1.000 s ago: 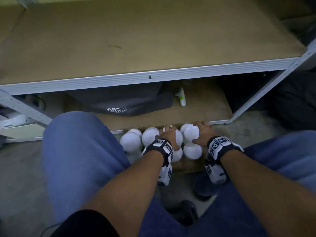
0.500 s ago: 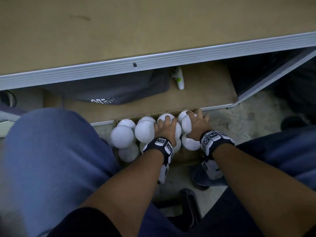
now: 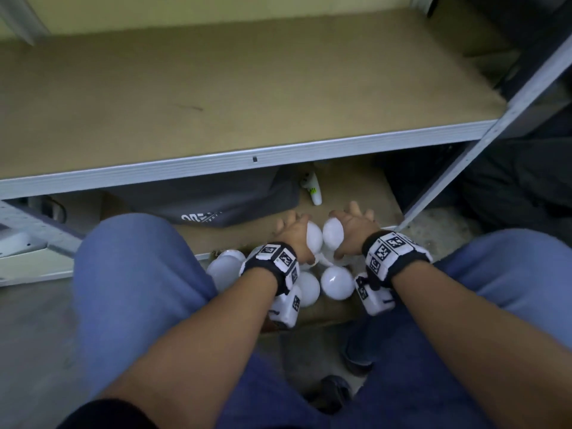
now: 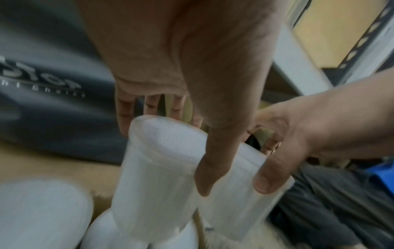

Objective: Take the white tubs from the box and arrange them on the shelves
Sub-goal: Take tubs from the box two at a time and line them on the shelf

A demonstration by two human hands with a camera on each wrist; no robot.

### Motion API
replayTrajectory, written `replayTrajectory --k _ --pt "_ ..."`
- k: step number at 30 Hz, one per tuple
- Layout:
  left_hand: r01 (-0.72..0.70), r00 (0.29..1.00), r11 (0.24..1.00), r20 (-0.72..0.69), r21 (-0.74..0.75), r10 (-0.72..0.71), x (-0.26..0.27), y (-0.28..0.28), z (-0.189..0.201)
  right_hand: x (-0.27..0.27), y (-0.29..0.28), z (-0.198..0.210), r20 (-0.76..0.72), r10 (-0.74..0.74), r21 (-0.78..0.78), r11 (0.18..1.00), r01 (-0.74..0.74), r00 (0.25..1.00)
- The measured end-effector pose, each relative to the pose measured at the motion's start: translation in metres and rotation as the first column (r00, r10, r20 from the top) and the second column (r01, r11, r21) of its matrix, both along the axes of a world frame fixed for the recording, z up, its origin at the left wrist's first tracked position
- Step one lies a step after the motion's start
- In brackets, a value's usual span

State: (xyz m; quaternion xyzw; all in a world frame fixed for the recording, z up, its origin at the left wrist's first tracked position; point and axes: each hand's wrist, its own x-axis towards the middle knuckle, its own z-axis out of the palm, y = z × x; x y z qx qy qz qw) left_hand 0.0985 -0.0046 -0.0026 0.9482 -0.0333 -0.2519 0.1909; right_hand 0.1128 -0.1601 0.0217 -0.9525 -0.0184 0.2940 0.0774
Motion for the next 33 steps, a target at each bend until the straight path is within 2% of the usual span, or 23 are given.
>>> replayTrajectory --k 4,9,15,18,20,25,30,33 --pt "0.046 0.995 0.997 0.088 -0.064 -0.041 -0.001 0.009 0.054 -0.008 -0.004 0.061 0.125 0.037 0.024 0.999 -0.040 0.992" --pt "0.035 0.971 0.994 0.241 -0.099 -0.011 -0.009 0.017 0.126 -0.019 -0.006 0.135 0.253 0.015 0.119 0.992 -0.046 0.967" --pt "0.042 0.898 0.990 0.440 -0.132 0.021 -0.012 0.032 0.201 -0.024 -0.008 0.203 0.436 -0.022 0.234 0.968 -0.090 0.900" --pt "0.019 0.885 0.981 0.461 -0.193 0.074 -0.005 0.040 0.226 -0.021 -0.005 0.229 0.509 -0.057 0.262 0.961 -0.092 0.859" --pt "-0.002 0.880 0.971 0.462 -0.240 0.116 0.004 0.044 0.238 -0.016 -0.002 0.240 0.542 -0.087 0.290 0.953 -0.088 0.836" --pt "-0.032 0.856 0.968 0.493 -0.251 0.156 0.033 0.045 0.252 0.010 0.002 0.249 0.569 -0.172 0.381 0.922 -0.073 0.804" --pt "-0.062 0.844 0.973 0.509 -0.222 0.170 0.062 0.041 0.246 0.042 0.008 0.234 0.554 -0.227 0.410 0.912 -0.026 0.801" --pt "-0.069 0.860 0.978 0.485 -0.196 0.158 0.074 0.040 0.236 0.057 0.012 0.217 0.538 -0.220 0.384 0.923 -0.004 0.814"
